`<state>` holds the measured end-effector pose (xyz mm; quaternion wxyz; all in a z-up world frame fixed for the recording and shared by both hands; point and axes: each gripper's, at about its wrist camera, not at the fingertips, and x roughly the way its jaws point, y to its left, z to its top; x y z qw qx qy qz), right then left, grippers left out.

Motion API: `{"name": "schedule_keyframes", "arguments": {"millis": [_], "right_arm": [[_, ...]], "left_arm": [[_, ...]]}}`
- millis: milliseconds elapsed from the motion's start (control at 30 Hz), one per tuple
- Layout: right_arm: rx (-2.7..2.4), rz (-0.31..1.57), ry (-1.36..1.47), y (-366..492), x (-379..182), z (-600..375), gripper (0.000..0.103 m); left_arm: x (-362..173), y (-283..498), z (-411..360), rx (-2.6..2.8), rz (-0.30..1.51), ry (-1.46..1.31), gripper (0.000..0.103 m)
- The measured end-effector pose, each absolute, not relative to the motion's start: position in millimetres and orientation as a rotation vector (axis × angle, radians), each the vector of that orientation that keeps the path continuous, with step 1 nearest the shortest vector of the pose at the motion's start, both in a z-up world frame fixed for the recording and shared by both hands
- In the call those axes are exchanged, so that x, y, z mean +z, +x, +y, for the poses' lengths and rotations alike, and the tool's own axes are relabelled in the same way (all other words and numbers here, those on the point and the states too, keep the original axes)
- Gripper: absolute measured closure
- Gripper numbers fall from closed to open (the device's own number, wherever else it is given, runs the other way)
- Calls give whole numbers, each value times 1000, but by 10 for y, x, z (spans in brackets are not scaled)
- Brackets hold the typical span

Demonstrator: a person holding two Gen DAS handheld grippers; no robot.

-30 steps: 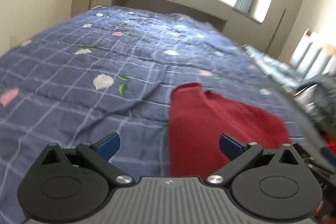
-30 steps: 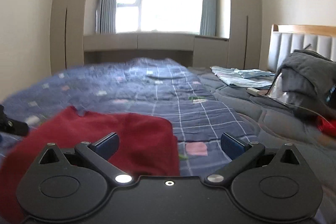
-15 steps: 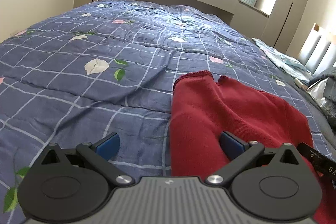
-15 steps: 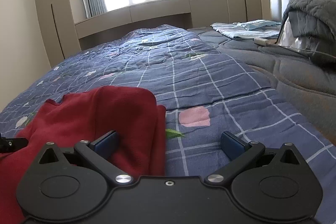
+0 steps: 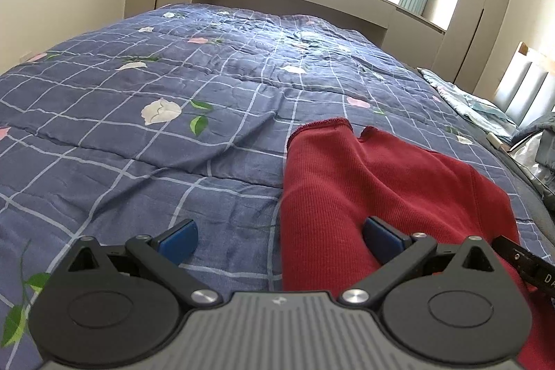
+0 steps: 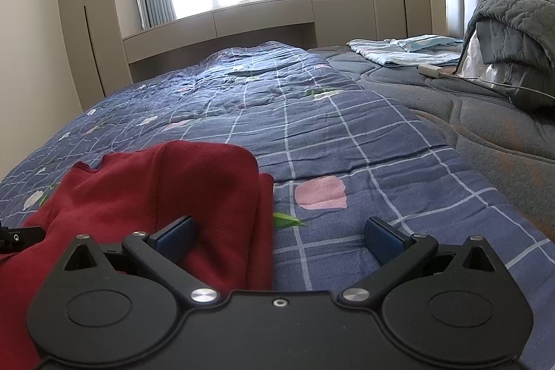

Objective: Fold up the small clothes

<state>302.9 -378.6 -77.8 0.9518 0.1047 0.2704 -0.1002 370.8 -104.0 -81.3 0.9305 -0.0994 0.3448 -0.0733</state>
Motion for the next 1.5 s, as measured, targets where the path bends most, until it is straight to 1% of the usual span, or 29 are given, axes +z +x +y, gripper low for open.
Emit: {"name": "schedule_keyframes", "arguments": {"millis": [1300,1500], "right_arm": [[-183,550,249,3017,-786,-3820,0],[-179,547,259,3006,-783,-3832,0]], "left_arm": [[-864,3725,-966,-177,704,-261,0],[-818,3750,-940,-183,728,-267,0]]}}
